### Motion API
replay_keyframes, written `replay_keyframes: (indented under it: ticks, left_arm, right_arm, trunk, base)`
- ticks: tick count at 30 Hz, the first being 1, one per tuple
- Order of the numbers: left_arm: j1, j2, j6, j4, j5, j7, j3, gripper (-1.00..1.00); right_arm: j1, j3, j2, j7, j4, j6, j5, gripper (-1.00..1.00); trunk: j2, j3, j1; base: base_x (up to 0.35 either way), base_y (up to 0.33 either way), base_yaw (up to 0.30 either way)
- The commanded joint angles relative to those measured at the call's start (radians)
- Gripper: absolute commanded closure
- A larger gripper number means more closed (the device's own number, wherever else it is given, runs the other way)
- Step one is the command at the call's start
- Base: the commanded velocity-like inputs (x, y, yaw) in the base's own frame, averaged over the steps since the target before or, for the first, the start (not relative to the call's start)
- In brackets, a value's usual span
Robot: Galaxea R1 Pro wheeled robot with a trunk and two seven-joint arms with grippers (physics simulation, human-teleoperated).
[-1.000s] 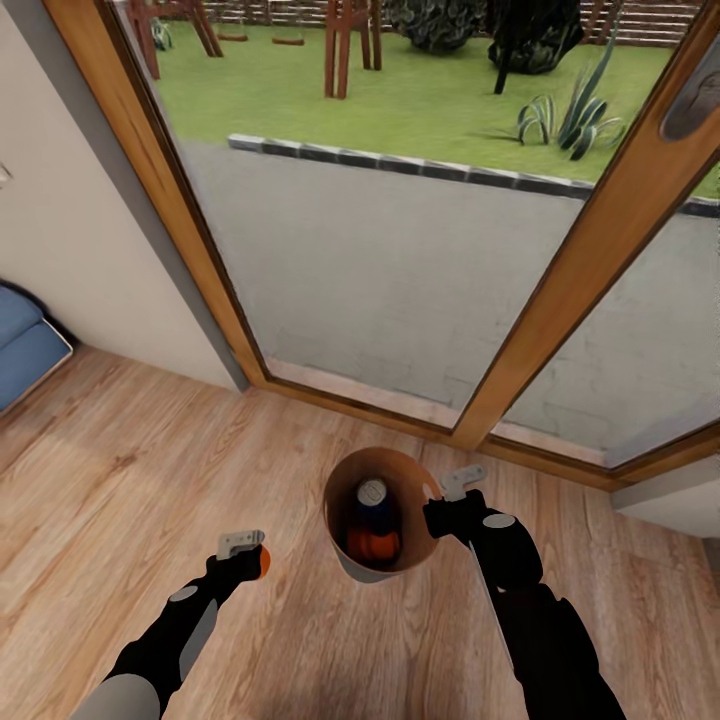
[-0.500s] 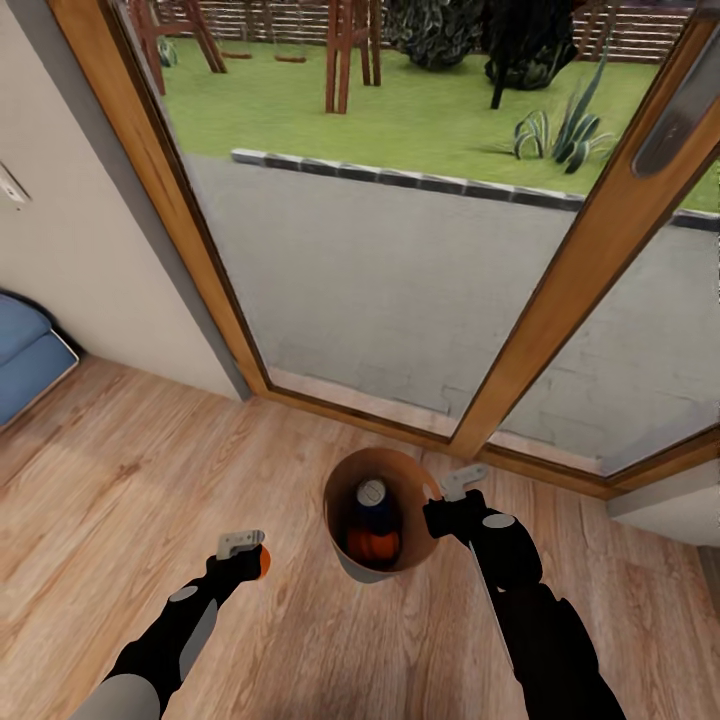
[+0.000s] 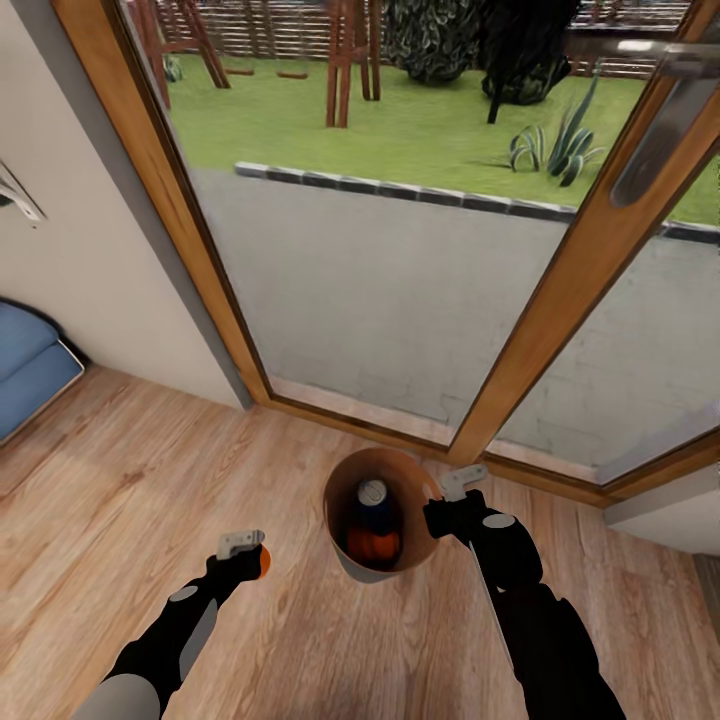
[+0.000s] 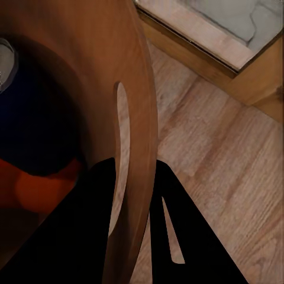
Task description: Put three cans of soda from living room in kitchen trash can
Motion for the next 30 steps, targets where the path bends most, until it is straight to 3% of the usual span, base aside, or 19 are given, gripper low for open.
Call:
replay_keyframes:
  ticks: [1,11,17,20,23,24,25,26,30]
  left_arm:
    - [0.000,0.000,0.000,0.000,0.000,-0.001,0.000,1.00]
    - [0.000,-0.001,0.000,0.000,0.000,-0.001,0.000,1.00]
    - [0.000,-0.002,-0.006,-0.012,0.000,-0.005,0.003,1.00]
    - [0.000,0.001,0.006,-0.052,-0.001,-0.049,-0.001,1.00]
    - [0.000,0.005,0.068,-0.098,0.000,-0.087,-0.001,1.00]
    - [0.000,0.011,0.163,-0.141,0.001,-0.155,0.000,1.00]
    - [0.000,0.013,0.187,-0.155,0.001,-0.176,0.001,1.00]
    - [0.000,0.026,0.268,-0.195,0.002,-0.251,0.002,1.00]
    - [0.000,0.055,0.398,-0.258,0.002,-0.358,0.002,1.00]
  right_arm:
    - [0.000,0.000,0.000,0.003,0.000,0.002,-0.019,1.00]
    - [0.000,0.000,0.000,0.003,0.000,0.002,-0.019,1.00]
    - [0.000,0.001,0.000,0.001,0.005,-0.008,-0.019,1.00]
    - [0.000,0.003,0.001,-0.006,0.009,-0.058,-0.017,1.00]
    - [0.000,0.003,0.001,-0.010,0.024,-0.072,-0.014,1.00]
    - [0.000,0.002,0.002,-0.012,0.048,-0.077,-0.010,1.00]
    - [0.000,0.002,0.001,-0.013,0.052,-0.077,-0.010,1.00]
    - [0.000,0.002,0.001,-0.014,0.064,-0.079,-0.008,1.00]
    - [0.000,0.003,0.001,-0.016,0.072,-0.082,-0.005,1.00]
  trunk:
    - [0.007,0.005,-0.004]
    - [0.077,0.039,-0.042]
    - [0.077,0.039,-0.042]
    - [0.077,0.039,-0.042]
    - [0.077,0.039,-0.042]
    - [0.077,0.039,-0.042]
    - [0.077,0.039,-0.042]
    - [0.077,0.039,-0.042]
    - [0.077,0.039,-0.042]
  base:
    - [0.000,0.000,0.000]
    - [0.000,0.000,0.000]
    - [0.000,0.000,0.000]
    - [0.000,0.000,0.000]
    - [0.000,0.000,0.000]
    - [0.000,0.000,0.000]
    - [0.000,0.000,0.000]
    - [0.000,0.000,0.000]
    - [0.000,0.000,0.000]
